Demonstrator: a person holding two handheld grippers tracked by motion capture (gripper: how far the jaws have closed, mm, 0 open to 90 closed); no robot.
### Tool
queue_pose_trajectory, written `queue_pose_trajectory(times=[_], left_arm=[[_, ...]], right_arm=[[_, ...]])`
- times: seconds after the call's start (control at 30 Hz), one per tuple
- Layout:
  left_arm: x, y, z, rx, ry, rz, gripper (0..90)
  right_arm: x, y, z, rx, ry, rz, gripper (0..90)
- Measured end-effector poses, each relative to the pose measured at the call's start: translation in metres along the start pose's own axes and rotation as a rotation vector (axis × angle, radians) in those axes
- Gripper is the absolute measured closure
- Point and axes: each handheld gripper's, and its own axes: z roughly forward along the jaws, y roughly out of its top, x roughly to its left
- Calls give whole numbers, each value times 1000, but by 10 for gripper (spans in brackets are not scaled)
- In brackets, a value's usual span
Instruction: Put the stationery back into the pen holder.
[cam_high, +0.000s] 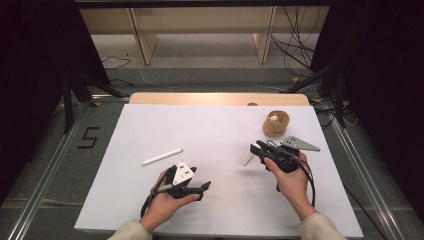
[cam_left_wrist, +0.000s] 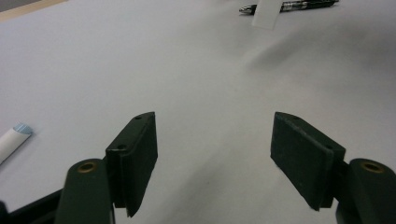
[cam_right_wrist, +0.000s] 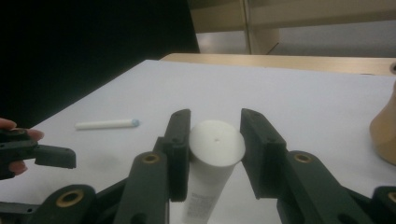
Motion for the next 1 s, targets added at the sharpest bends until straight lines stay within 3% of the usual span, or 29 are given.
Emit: queue_pose_trajectory(times=[1.0], left_arm=[[7,-4,-1,17,13,-13,314]], right_arm=[[-22,14,-9,-46,-101,-7,651]])
